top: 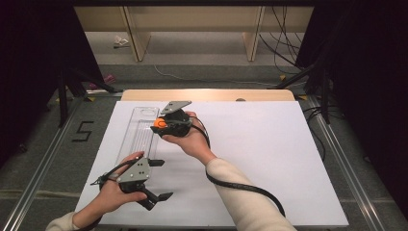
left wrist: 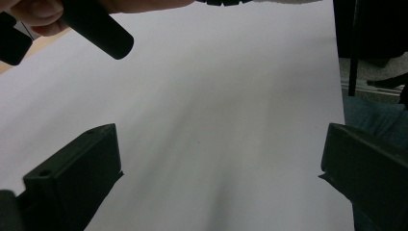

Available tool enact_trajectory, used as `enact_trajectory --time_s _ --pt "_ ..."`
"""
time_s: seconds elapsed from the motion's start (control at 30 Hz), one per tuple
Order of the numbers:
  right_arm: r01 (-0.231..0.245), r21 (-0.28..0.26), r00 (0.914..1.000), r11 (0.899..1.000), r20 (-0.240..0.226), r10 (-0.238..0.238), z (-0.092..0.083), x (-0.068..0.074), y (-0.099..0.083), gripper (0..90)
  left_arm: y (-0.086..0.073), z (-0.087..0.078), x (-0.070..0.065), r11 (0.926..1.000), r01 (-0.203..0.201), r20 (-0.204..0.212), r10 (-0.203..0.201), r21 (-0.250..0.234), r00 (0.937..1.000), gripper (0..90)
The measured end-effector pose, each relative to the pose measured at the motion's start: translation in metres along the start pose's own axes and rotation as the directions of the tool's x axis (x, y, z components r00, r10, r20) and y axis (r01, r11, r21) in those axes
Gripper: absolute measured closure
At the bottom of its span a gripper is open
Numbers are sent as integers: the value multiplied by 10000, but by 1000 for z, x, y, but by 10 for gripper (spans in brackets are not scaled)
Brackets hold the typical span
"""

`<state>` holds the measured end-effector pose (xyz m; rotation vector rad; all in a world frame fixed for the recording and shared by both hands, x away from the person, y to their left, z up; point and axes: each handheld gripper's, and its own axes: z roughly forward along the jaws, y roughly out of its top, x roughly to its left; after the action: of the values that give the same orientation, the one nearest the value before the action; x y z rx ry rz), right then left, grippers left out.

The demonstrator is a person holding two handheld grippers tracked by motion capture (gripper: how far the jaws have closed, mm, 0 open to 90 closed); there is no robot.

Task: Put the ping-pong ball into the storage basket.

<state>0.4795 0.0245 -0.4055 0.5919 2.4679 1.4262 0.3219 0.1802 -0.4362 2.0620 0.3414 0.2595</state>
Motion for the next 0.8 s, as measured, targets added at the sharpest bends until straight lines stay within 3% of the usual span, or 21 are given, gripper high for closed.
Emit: enact_trajectory --time_s 0.8 --pt "103 79 9998 9999 -143 -101 8 2 7 516 0 0 0 10000 -19 33 19 5 10000 0"
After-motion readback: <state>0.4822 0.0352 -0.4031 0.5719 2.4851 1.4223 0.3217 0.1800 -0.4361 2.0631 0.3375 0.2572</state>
